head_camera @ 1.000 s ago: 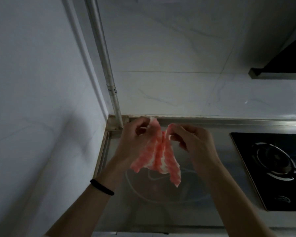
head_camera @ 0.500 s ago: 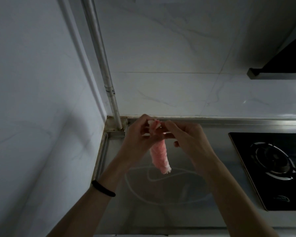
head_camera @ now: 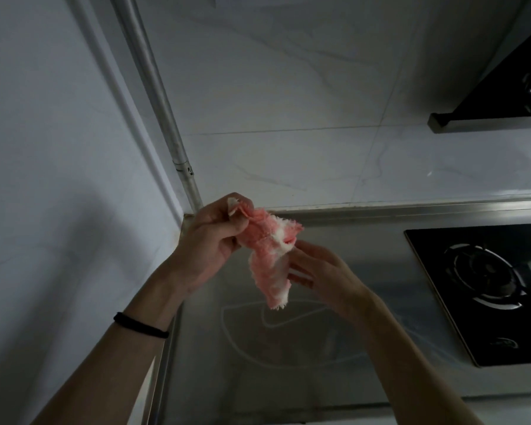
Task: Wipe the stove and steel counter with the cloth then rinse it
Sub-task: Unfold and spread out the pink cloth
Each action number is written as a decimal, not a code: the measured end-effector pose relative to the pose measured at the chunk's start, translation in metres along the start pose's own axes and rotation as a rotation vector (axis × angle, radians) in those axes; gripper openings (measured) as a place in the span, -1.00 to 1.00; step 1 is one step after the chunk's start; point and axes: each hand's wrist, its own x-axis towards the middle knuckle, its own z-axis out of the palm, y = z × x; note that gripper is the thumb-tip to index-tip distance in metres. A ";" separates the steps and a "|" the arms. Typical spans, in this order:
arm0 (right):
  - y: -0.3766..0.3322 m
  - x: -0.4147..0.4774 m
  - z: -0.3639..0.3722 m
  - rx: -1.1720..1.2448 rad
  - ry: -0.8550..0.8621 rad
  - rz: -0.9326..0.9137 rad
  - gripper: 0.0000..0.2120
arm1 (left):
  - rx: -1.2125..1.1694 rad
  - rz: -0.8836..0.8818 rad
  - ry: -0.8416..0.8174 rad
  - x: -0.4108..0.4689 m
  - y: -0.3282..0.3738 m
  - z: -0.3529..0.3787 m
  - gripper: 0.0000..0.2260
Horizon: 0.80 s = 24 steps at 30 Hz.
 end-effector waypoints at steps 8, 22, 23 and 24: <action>-0.012 0.002 0.005 0.008 0.070 -0.329 -0.91 | -0.012 -0.017 0.083 -0.008 -0.006 -0.009 -0.83; -0.063 -0.003 0.029 -0.466 0.110 -0.477 -0.91 | 0.761 0.020 -0.078 -0.004 0.006 0.001 -0.55; -0.065 -0.004 0.029 -0.455 0.115 -0.473 -0.91 | 0.829 0.042 -0.106 0.000 0.008 0.007 -0.57; -0.066 -0.003 0.027 -0.446 0.123 -0.473 -0.91 | 0.890 0.074 -0.113 0.002 0.009 0.013 -0.64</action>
